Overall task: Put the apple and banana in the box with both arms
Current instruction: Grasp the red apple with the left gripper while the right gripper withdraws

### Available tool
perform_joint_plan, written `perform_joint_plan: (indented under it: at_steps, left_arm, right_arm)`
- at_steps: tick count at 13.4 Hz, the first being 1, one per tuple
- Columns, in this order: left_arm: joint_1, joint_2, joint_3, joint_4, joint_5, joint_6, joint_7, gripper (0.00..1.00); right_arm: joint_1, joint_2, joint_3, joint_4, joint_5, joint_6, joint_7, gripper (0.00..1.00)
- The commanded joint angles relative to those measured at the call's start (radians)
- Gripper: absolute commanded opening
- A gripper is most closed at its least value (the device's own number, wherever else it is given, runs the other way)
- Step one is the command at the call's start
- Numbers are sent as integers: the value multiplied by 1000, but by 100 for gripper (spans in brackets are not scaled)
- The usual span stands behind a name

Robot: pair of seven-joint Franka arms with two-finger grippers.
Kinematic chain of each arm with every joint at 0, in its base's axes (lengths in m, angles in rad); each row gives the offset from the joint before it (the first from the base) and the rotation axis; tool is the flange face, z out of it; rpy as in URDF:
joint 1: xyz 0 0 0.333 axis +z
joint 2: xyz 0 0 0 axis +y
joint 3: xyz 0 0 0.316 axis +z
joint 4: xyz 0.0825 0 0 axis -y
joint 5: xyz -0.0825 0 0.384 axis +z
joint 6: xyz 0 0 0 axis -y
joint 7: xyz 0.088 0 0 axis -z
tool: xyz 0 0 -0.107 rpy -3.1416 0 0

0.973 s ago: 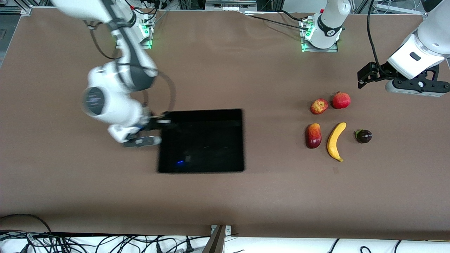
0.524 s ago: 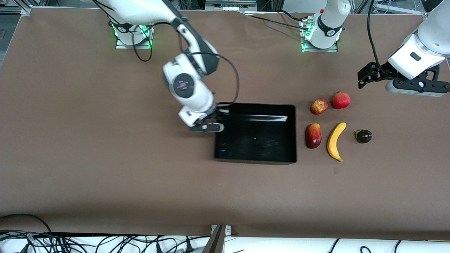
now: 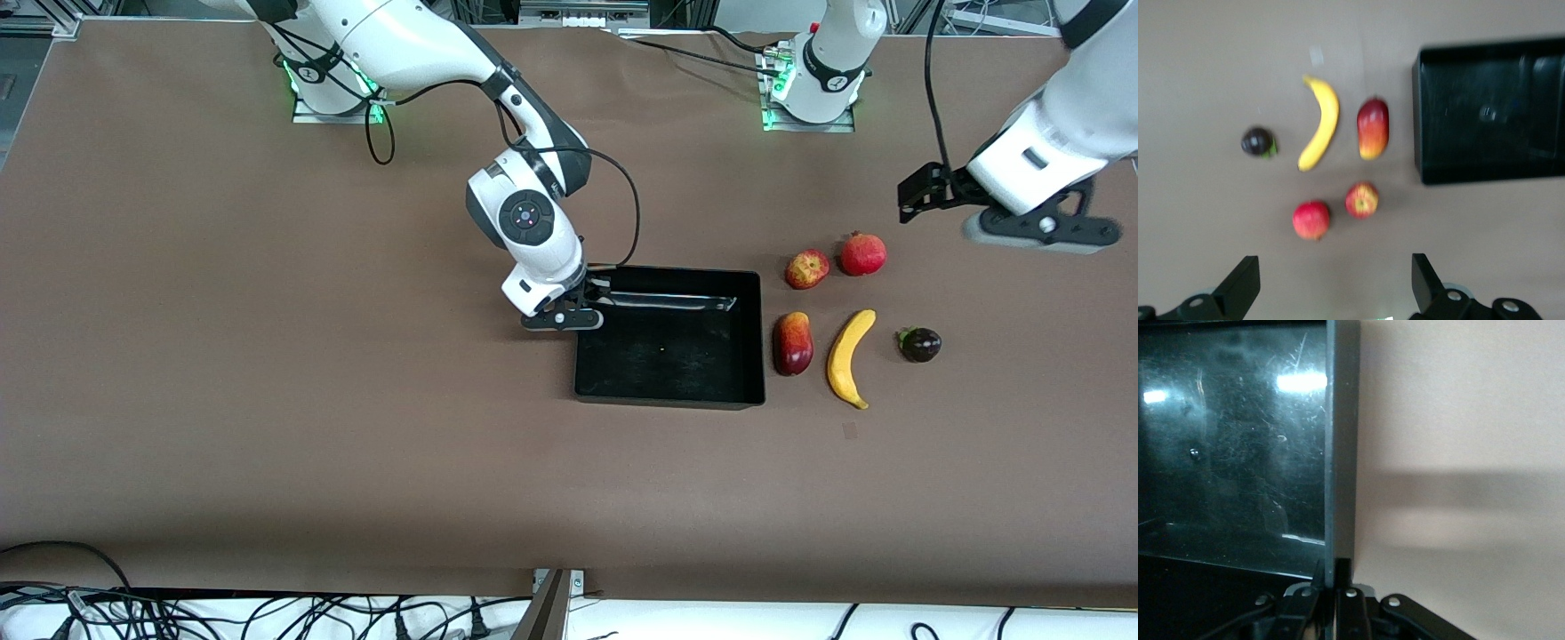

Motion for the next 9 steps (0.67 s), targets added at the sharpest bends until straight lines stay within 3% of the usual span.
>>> perform_joint_plan:
  at_steps: [1, 2, 4, 7, 9]
  left_arm:
    - [0, 91, 2, 2, 8, -61, 19, 100]
    - [0, 127, 2, -1, 38, -53, 22, 100]
    - [-3, 144, -1, -71, 41, 29, 40, 100]
    - [-4, 49, -15, -347, 41, 282, 71, 100]
    - [-6, -12, -35, -530, 41, 457, 62, 100]
  right_arm:
    - [18, -10, -27, 35, -25, -7, 4, 100]
    - [11, -46, -34, 35, -28, -26, -3, 100]
    - [8, -157, -140, 35, -26, -165, -55, 100]
    - [-9, -310, -302, 26, -6, -366, -231, 100]
    - [-20, -402, -362, 17, -5, -475, -298, 100]
